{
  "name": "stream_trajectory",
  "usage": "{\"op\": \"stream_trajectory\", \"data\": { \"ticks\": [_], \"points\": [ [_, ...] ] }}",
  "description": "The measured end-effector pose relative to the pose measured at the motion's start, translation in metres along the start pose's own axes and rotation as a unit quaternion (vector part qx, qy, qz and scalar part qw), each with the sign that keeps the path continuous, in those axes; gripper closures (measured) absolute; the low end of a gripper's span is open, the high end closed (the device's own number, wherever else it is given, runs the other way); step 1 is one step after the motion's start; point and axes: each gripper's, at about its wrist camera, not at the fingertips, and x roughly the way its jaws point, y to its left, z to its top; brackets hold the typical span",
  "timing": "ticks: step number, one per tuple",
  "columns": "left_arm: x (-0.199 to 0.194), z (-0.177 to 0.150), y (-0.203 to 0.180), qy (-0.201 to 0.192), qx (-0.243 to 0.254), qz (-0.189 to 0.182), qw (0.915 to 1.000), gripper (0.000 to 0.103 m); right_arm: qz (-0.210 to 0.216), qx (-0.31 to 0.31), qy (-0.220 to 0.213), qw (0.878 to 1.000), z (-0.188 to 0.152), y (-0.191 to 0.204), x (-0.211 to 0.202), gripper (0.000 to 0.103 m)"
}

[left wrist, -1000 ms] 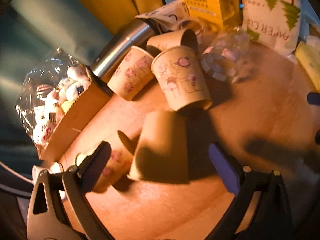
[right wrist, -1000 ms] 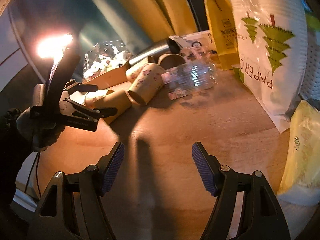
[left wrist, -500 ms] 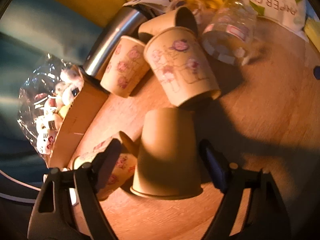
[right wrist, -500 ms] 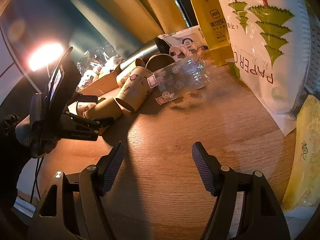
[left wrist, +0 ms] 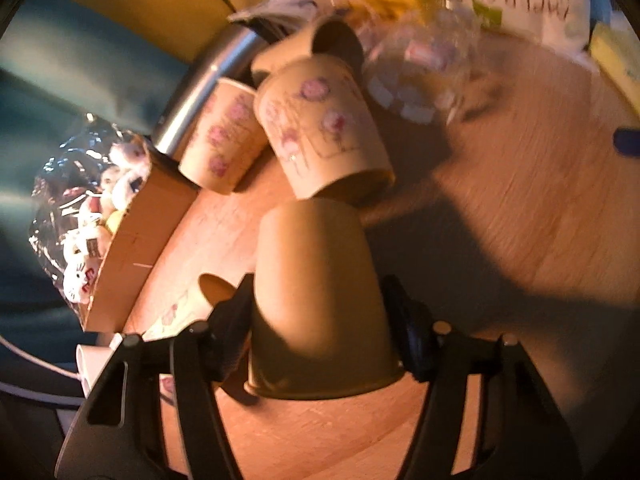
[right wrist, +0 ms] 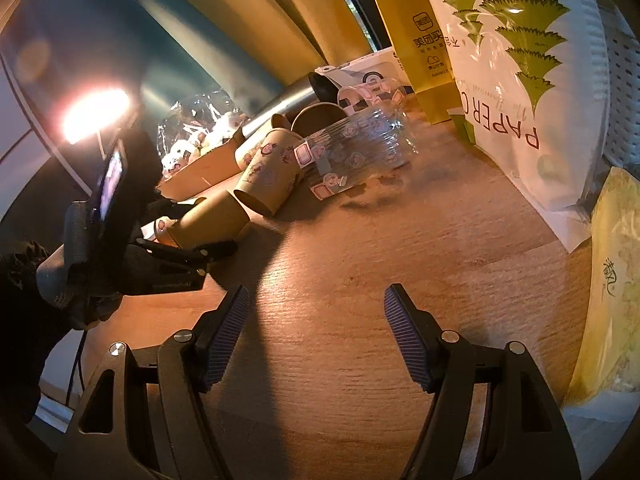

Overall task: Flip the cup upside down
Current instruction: 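Lift the tan cup with the right gripper and rotate it upright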

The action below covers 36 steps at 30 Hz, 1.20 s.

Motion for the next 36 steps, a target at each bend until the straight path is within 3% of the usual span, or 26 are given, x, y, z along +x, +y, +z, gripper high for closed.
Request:
{"op": "stream_trajectory", "data": {
  "ticks": [7, 13, 16, 19, 24, 28, 29, 36],
  "points": [
    [-0.074, -0.017, -0.008, -0.098, -0.045, -0.023, 0.9939, 0.04, 0.017, -0.015, -0.016, 1.0, -0.001, 0.02, -0.022, 0.03],
    [-0.144, -0.047, -0.026, -0.188, -0.092, -0.05, 0.9765, 0.04, 0.038, -0.04, -0.023, 0.998, -0.001, 0.058, -0.056, 0.03],
    [-0.173, -0.074, -0.039, -0.237, -0.125, -0.062, 0.9614, 0.04, 0.044, -0.06, -0.031, 0.997, -0.004, 0.08, -0.08, 0.03],
    [-0.198, -0.105, -0.062, -0.293, -0.142, -0.031, 0.9449, 0.04, 0.042, -0.082, -0.036, 0.995, -0.012, 0.099, -0.101, 0.03],
    [-0.208, -0.148, -0.084, -0.337, -0.199, -0.038, 0.9194, 0.04, 0.049, -0.107, -0.018, 0.993, -0.034, 0.128, -0.114, 0.03],
    [-0.217, -0.188, -0.1, -0.392, -0.248, -0.041, 0.8849, 0.04, 0.107, -0.085, 0.006, 0.991, -0.051, 0.141, -0.118, 0.03],
    [-0.217, -0.196, -0.104, -0.403, -0.251, -0.038, 0.8794, 0.04, 0.123, -0.075, 0.012, 0.989, -0.053, 0.144, -0.117, 0.03],
    [-0.218, -0.227, -0.121, -0.448, -0.251, -0.06, 0.8561, 0.04, 0.167, -0.068, 0.049, 0.982, -0.056, 0.163, -0.106, 0.029]
  ]
}}
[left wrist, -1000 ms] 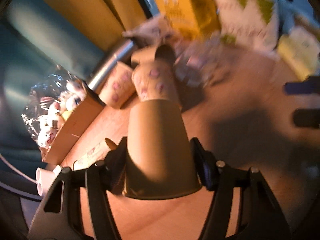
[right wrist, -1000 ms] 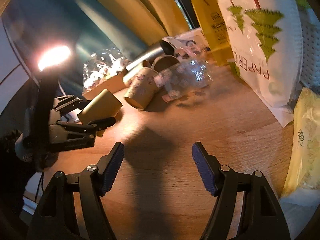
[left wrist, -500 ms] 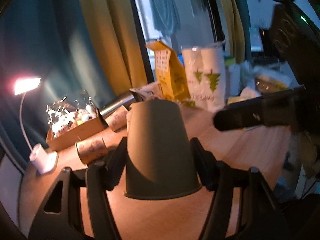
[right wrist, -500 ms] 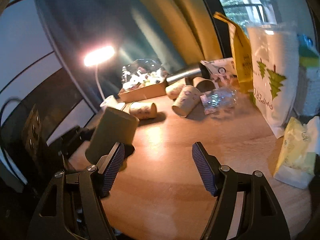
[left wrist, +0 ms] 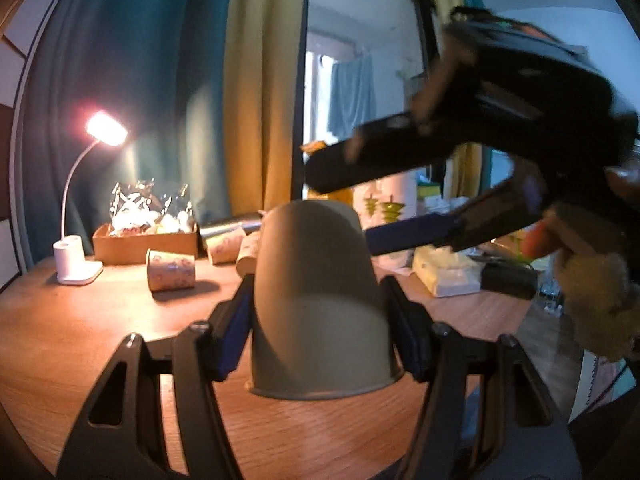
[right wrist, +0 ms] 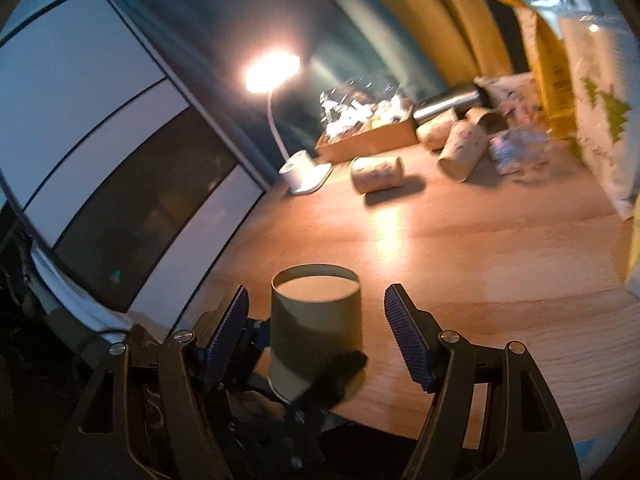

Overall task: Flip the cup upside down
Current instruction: 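Lift the tan cup with the right gripper and rotate it upright, then lower the tan cup onto the table with the right gripper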

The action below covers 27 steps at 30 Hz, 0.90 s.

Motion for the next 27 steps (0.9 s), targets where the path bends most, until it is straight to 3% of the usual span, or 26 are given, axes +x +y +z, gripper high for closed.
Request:
{"op": "stream_trajectory", "data": {
  "ticks": [8, 22, 25, 27],
  "points": [
    [-0.004, -0.003, 0.002, -0.017, -0.006, -0.017, 0.9997, 0.04, 0.01, -0.012, 0.038, 0.999, 0.004, 0.0, 0.021, 0.029],
    [-0.001, -0.004, -0.007, -0.014, 0.009, -0.019, 0.9997, 0.04, 0.027, -0.006, 0.045, 0.999, 0.004, -0.006, 0.023, 0.031],
    [0.0, -0.005, -0.006, -0.015, 0.01, -0.015, 0.9997, 0.04, 0.015, -0.01, 0.042, 0.999, 0.005, -0.007, 0.023, 0.045],
    [0.001, -0.005, -0.007, -0.015, 0.013, -0.013, 0.9997, 0.039, 0.02, -0.006, 0.043, 0.999, 0.004, -0.009, 0.023, 0.045]
  ]
}}
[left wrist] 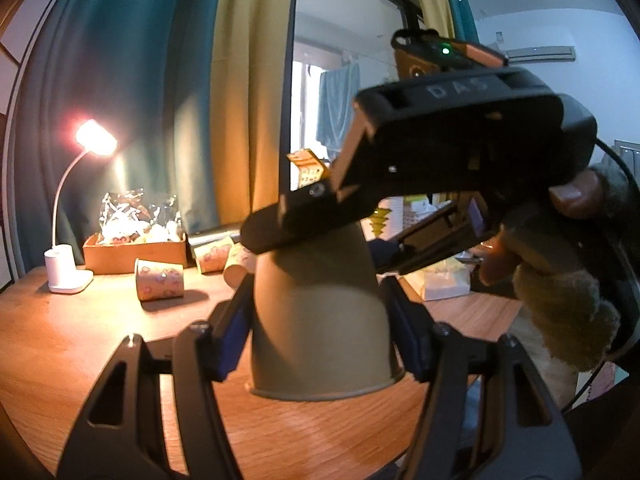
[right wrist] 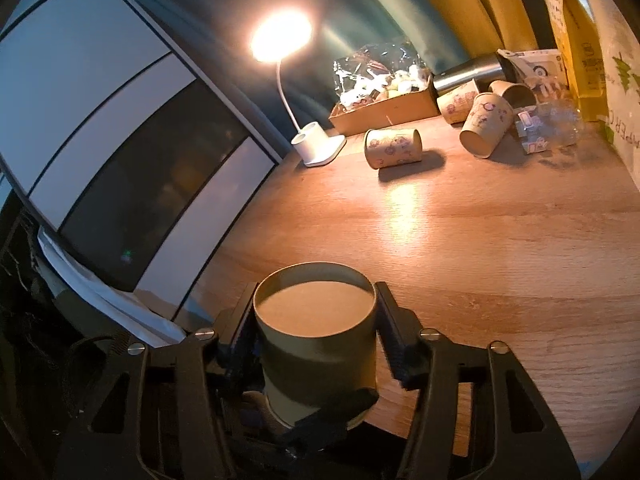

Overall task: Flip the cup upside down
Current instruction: 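Lower the tan cup onto the table with the right gripper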

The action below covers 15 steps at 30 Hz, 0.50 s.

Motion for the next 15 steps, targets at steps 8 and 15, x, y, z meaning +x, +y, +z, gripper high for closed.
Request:
{"op": "stream_trajectory", "data": {
  "ticks": [8, 15],
  "points": [
    [0.0038, -0.0025, 0.0008, 0.006, -0.007, -0.009, 0.9999, 0.018, -0.002, -0.009, -0.007, 1.0, 0.0004, 0.0001, -0.0001, 0.045],
    [0.0024, -0.004, 0.0075, 0.01, -0.03, -0.023, 0.9992, 0.01, -0.067, -0.047, -0.046, 0.996, 0.0043, 0.0072, -0.0086, 0.045]
  ]
}}
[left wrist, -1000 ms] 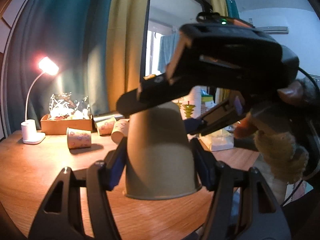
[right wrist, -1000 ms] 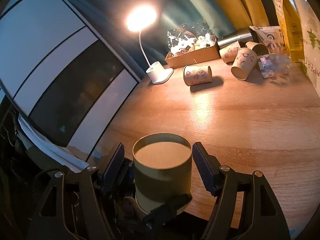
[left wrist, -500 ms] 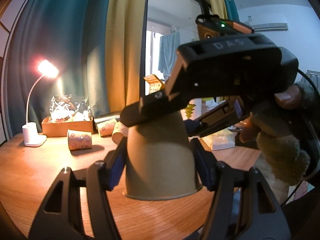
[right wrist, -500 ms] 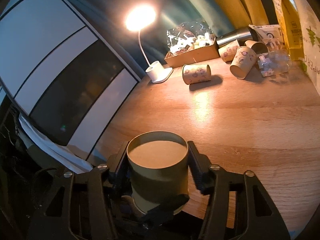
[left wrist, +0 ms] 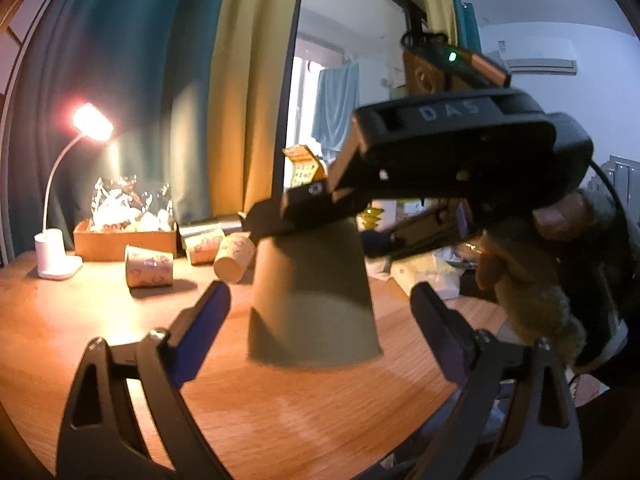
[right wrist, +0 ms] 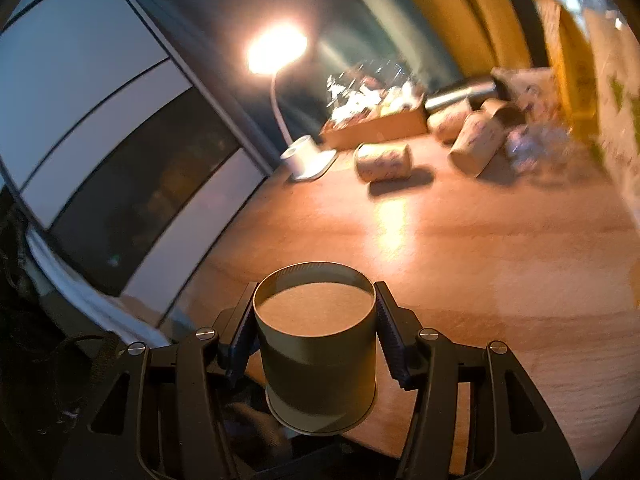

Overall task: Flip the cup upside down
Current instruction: 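Lower the tan cup onto the table with the right gripper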

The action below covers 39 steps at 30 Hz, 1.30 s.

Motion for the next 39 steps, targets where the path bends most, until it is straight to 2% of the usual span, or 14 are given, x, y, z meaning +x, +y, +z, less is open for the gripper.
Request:
{"op": "stream_trajectory", "data": {
  "ticks": [4, 9, 13, 23, 29, 32, 39],
  "points": [
    [0.0, -0.003, 0.004, 0.015, 0.0, 0.019, 0.9997, 0.01, -0.067, -0.055, -0.042, 0.995, 0.0, 0.01, -0.003, 0.045],
    [0.002, -0.007, 0.026, 0.042, -0.036, 0.043, 0.9975, 0.01, -0.12, -0.074, -0.065, 0.988, -0.01, 0.001, 0.009, 0.045],
    [-0.002, -0.011, 0.038, 0.048, -0.056, 0.066, 0.9951, 0.01, -0.179, -0.11, -0.113, 0.971, -0.026, -0.002, 0.012, 0.045],
    [0.005, -0.007, 0.064, 0.042, -0.112, 0.116, 0.9861, 0.01, -0.236, -0.118, -0.173, 0.949, -0.067, -0.022, 0.018, 0.045],
    [0.012, -0.005, 0.071, 0.037, -0.125, 0.127, 0.9833, 0.01, -0.243, -0.105, -0.174, 0.949, -0.085, -0.033, 0.021, 0.045],
    [0.013, -0.007, 0.072, 0.038, -0.13, 0.131, 0.9821, 0.01, -0.248, -0.113, -0.183, 0.945, -0.092, -0.031, 0.02, 0.045],
    [0.018, -0.01, 0.069, 0.047, -0.129, 0.138, 0.9808, 0.01, -0.252, -0.096, -0.184, 0.945, -0.098, -0.042, 0.023, 0.045]
  ]
}}
